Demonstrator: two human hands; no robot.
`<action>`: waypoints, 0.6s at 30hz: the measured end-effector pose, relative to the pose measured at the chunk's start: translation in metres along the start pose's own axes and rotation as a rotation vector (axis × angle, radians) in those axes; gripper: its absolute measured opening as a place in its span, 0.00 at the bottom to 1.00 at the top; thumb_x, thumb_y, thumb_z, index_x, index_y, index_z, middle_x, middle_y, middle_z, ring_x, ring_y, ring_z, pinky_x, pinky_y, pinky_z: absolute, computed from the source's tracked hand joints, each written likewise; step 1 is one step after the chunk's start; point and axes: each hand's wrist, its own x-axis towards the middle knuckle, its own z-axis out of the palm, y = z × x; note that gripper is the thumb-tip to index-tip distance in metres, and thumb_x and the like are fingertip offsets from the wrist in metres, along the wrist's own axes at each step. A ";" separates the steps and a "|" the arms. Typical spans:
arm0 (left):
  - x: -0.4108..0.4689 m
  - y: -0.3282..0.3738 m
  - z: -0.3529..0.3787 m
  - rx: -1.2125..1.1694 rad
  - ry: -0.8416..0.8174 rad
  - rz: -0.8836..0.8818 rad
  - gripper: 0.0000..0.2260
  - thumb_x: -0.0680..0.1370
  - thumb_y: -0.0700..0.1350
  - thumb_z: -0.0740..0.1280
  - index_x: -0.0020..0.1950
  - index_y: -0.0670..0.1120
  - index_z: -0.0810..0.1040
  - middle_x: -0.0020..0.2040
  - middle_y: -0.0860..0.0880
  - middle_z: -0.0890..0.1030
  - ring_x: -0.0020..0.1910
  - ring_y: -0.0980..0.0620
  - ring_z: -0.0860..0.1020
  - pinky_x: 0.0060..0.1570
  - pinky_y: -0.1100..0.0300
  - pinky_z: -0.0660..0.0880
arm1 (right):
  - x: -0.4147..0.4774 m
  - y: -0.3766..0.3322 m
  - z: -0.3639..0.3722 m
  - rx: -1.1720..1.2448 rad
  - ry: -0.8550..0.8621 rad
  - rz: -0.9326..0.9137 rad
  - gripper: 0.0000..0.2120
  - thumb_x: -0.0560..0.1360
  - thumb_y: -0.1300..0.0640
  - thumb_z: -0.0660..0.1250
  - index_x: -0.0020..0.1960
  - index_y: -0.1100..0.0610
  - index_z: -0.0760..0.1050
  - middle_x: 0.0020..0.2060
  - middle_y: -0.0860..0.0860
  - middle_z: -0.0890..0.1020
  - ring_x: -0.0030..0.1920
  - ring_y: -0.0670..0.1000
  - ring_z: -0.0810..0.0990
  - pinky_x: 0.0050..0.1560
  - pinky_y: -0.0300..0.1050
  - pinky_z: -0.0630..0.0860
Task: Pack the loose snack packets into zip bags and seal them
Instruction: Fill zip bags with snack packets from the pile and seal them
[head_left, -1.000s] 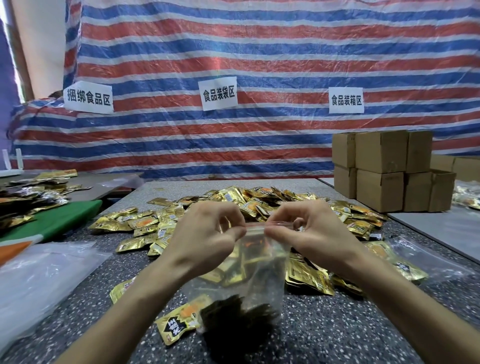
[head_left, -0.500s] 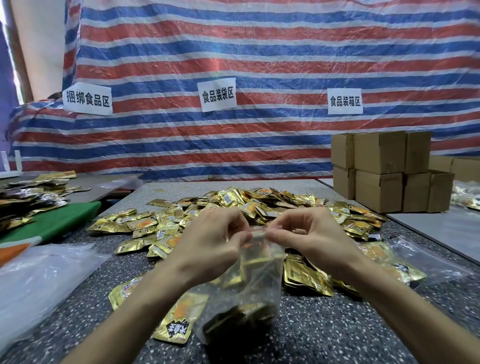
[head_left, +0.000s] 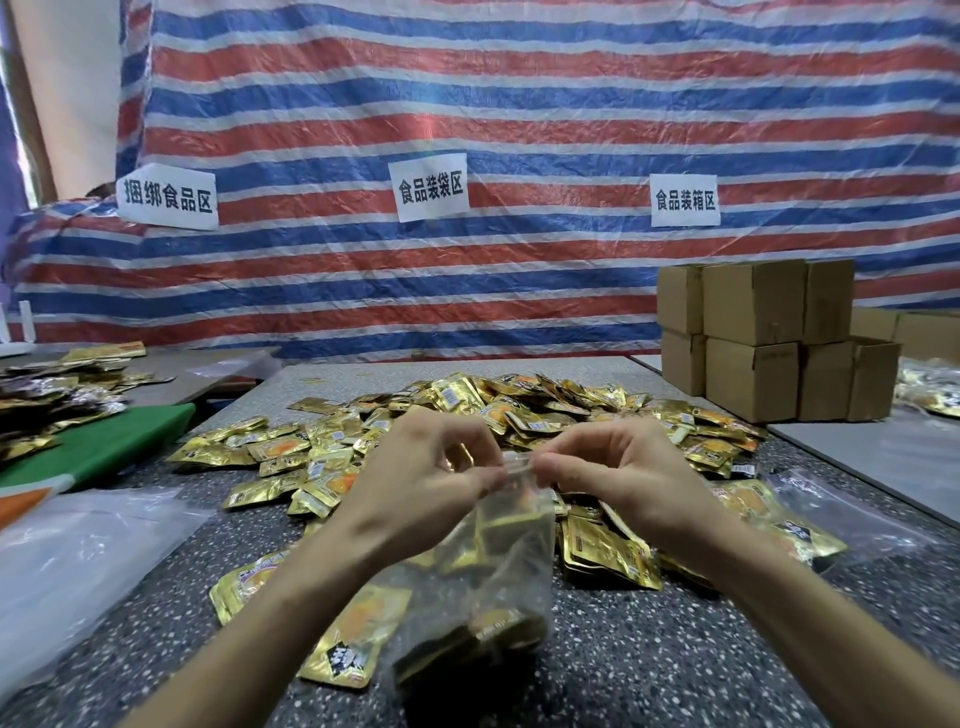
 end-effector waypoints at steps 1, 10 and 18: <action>0.000 0.001 0.001 -0.004 -0.022 -0.005 0.06 0.73 0.44 0.74 0.37 0.49 0.83 0.35 0.53 0.82 0.39 0.47 0.79 0.41 0.50 0.75 | 0.000 -0.001 0.003 -0.053 -0.007 -0.007 0.03 0.73 0.59 0.72 0.44 0.60 0.83 0.41 0.58 0.86 0.42 0.50 0.82 0.45 0.43 0.79; 0.004 0.013 0.004 -0.023 0.002 0.001 0.06 0.75 0.42 0.73 0.38 0.48 0.83 0.31 0.57 0.80 0.30 0.60 0.73 0.32 0.65 0.69 | -0.002 0.005 0.018 -0.089 0.047 -0.092 0.03 0.79 0.60 0.68 0.47 0.58 0.79 0.40 0.53 0.82 0.43 0.50 0.80 0.46 0.47 0.77; 0.003 0.025 0.003 -0.200 0.059 0.088 0.03 0.73 0.41 0.76 0.39 0.47 0.86 0.32 0.52 0.83 0.30 0.52 0.78 0.30 0.63 0.72 | -0.021 0.044 0.024 -0.197 -0.326 0.209 0.31 0.68 0.57 0.81 0.67 0.49 0.74 0.60 0.42 0.81 0.57 0.43 0.82 0.58 0.39 0.78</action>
